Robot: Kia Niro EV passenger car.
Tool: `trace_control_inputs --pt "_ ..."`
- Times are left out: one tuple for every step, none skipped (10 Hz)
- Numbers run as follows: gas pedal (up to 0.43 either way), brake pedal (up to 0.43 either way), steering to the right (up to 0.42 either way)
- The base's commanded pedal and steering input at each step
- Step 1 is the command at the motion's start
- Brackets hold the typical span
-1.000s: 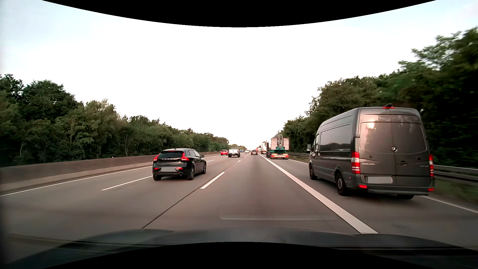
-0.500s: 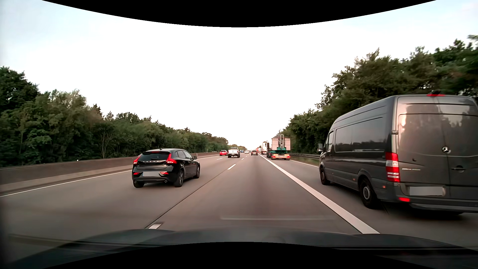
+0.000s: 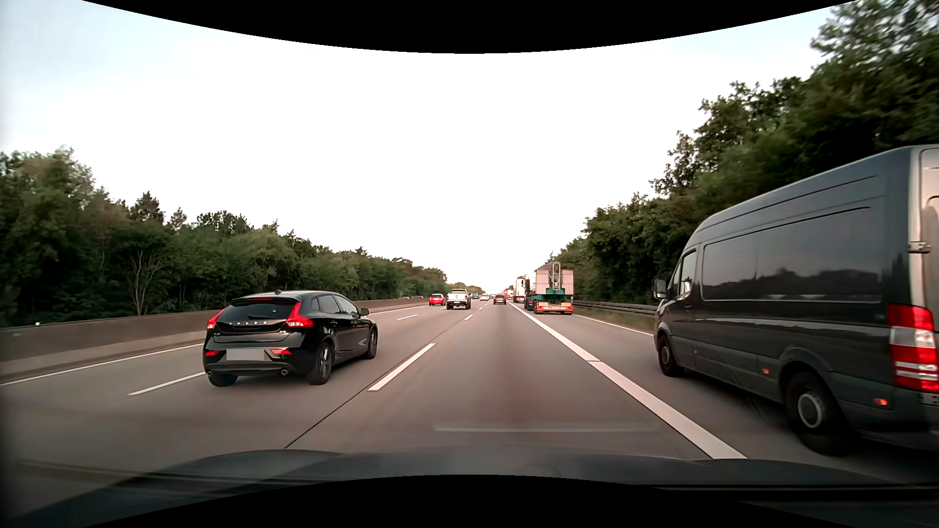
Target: Follow the waypoints while adhering to traffic rules and regulations
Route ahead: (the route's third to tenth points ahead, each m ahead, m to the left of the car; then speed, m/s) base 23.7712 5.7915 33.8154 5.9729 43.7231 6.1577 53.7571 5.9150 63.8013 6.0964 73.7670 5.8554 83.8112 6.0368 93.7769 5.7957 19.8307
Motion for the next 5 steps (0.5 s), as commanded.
trace_control_inputs --pt "0.169 0.0 -0.003" --pt "0.169 0.0 -0.003" --pt "0.169 0.0 -0.003" --pt "0.157 0.0 -0.003" --pt "0.157 0.0 -0.003"
